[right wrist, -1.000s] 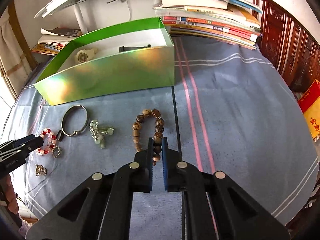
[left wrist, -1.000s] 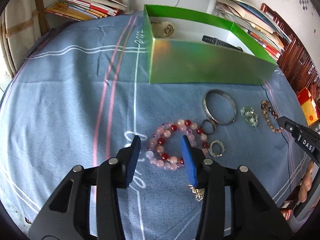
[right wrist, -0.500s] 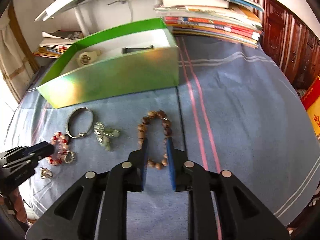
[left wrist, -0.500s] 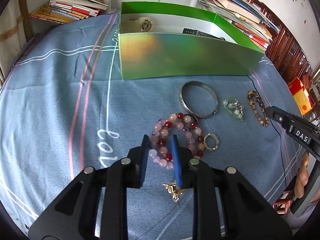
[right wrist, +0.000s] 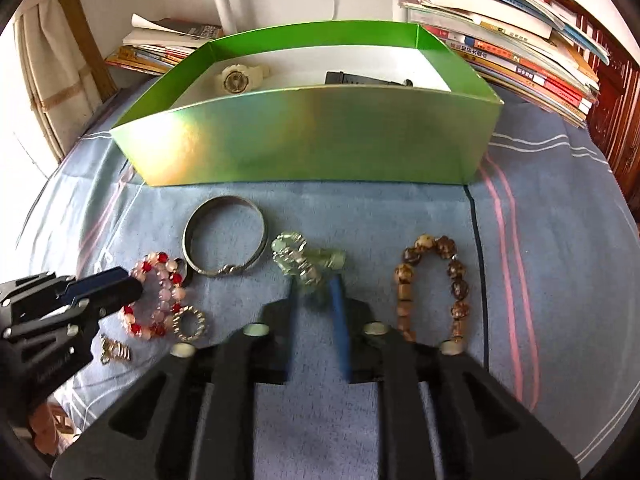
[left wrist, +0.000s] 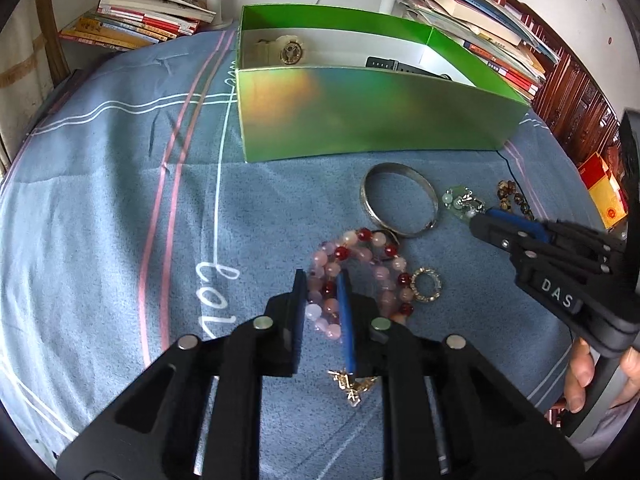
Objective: Organize jewelry
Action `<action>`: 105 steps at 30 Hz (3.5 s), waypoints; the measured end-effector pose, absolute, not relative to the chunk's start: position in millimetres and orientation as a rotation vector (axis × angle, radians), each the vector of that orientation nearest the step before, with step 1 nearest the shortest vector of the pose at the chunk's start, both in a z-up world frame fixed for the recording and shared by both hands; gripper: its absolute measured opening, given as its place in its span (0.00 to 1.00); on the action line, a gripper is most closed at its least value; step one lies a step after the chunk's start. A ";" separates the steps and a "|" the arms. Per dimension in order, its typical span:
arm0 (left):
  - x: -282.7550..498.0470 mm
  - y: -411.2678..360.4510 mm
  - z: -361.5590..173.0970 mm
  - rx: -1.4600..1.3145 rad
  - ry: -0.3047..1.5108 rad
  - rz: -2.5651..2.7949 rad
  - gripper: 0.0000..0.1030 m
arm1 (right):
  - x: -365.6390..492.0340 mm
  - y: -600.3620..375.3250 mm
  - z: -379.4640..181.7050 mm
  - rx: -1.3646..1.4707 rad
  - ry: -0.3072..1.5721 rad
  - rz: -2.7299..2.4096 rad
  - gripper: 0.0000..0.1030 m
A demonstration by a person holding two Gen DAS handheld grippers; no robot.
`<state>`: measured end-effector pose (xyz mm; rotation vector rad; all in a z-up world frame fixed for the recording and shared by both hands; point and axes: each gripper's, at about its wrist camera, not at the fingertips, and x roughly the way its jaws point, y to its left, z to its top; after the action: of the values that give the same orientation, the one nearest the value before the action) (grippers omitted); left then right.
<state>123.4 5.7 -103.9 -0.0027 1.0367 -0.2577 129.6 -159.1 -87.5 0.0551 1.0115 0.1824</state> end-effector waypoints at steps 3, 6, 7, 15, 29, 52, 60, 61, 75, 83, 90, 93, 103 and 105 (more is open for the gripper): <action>121.5 8.6 -100.2 -0.014 1.017 -0.251 0.08 | 124.8 -164.9 -87.3 0.051 1.003 0.162 0.08; 119.0 12.4 -91.1 -0.027 0.988 -0.250 0.07 | 121.2 -172.7 -83.0 0.066 0.990 0.152 0.07; 118.3 13.3 -88.5 -0.027 0.981 -0.247 0.07 | 119.4 -174.6 -81.3 0.071 0.983 0.149 0.07; 112.1 14.7 -74.2 -0.033 0.943 -0.244 0.04 | 107.8 -194.8 -60.8 0.112 0.921 0.121 0.06; 126.3 13.6 -96.6 -0.001 1.014 -0.209 0.17 | 124.3 -183.2 -72.7 0.102 0.961 0.122 0.29; 116.0 16.2 -80.6 -0.027 0.966 -0.244 0.01 | 121.2 -178.5 -64.8 0.080 0.912 0.129 0.08; 123.7 -7.5 -86.8 0.052 0.976 -0.281 0.30 | 121.2 -182.8 -67.7 0.098 0.925 0.120 0.08; 125.6 -11.0 -89.0 0.065 0.978 -0.283 0.32 | 121.0 -183.3 -68.5 0.099 0.928 0.121 0.08; 135.3 -0.2 -91.3 0.022 0.993 -0.260 0.08 | 118.4 -186.3 -72.2 0.110 0.932 0.116 0.08; 121.8 13.9 -51.0 -0.019 0.889 -0.257 0.08 | 115.9 -190.1 -65.0 0.124 0.914 0.106 0.08; 122.6 24.0 -35.4 -0.048 0.855 -0.242 0.08 | 107.8 -194.4 -44.1 0.130 0.861 0.112 0.08; 124.1 22.7 -32.4 -0.052 0.849 -0.245 0.08 | 104.7 -196.3 -36.7 0.133 0.841 0.117 0.08; 127.1 25.2 -35.0 -0.061 0.861 -0.237 0.08 | 106.3 -194.1 -36.4 0.123 0.851 0.119 0.08; 126.8 24.0 -25.6 -0.054 0.840 -0.238 0.08 | 106.8 -194.6 -26.3 0.124 0.832 0.133 0.08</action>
<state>126.8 24.0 -25.6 -0.0544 0.8396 -0.2381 106.8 -194.6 -26.3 0.1245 0.8316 0.1326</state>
